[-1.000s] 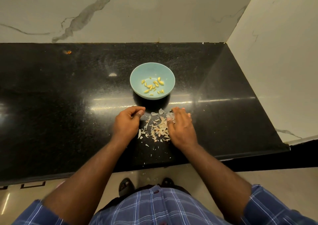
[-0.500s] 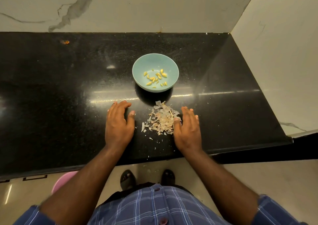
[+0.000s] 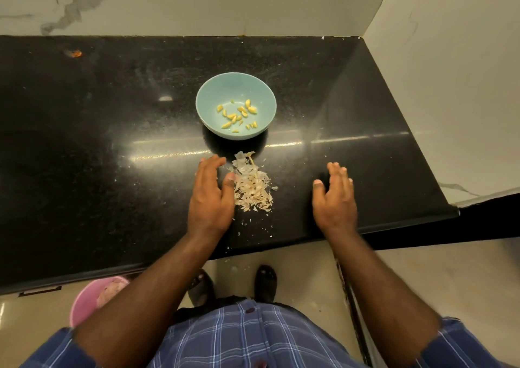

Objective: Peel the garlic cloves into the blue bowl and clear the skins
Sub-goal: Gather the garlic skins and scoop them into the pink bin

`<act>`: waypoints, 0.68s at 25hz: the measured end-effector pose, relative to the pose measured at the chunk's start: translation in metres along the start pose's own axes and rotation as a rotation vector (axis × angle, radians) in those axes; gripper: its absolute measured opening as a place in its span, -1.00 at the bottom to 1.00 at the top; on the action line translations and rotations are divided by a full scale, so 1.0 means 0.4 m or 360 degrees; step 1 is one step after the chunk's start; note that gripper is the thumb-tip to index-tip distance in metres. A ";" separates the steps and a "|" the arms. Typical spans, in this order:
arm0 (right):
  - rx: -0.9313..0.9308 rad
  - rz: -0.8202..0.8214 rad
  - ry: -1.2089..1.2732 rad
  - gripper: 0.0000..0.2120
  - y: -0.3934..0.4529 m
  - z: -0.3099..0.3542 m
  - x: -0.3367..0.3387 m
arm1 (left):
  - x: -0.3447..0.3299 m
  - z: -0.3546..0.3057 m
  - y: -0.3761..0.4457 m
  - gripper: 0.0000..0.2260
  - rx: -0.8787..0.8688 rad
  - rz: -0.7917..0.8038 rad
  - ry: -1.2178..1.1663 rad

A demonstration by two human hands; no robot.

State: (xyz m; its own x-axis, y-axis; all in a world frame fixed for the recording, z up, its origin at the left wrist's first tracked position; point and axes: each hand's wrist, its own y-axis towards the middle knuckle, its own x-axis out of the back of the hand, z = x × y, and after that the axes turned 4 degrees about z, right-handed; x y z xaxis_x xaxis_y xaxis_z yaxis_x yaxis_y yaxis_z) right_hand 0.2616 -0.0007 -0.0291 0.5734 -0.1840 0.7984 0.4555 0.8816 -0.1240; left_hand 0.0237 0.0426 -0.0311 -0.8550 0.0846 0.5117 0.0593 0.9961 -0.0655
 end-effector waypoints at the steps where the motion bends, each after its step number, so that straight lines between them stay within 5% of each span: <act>1: 0.0026 0.0026 -0.0026 -0.38 -0.008 0.018 -0.023 | -0.024 -0.015 -0.002 -0.64 -0.0005 0.0024 -0.0001; 7: 0.0335 0.0330 0.0459 -0.52 -0.060 0.166 -0.074 | -0.095 -0.089 -0.024 -0.64 -0.0026 -0.0018 -0.0186; 12: 0.0028 0.0046 -0.0012 -0.50 0.188 0.010 0.066 | -0.052 -0.055 -0.007 -0.66 0.0093 -0.0213 -0.0187; 17: 0.0542 0.0404 -0.0188 -0.45 0.062 0.133 -0.055 | -0.062 -0.059 0.009 -0.70 0.0139 -0.0334 -0.0250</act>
State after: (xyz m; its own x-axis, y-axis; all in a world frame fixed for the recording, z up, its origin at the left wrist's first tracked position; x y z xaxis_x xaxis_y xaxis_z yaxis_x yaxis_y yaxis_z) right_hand 0.2241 0.0484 -0.0181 0.5473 0.0905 0.8320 0.0483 0.9891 -0.1393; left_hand 0.0571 0.0446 -0.0239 -0.9137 -0.1352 0.3831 -0.1663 0.9848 -0.0493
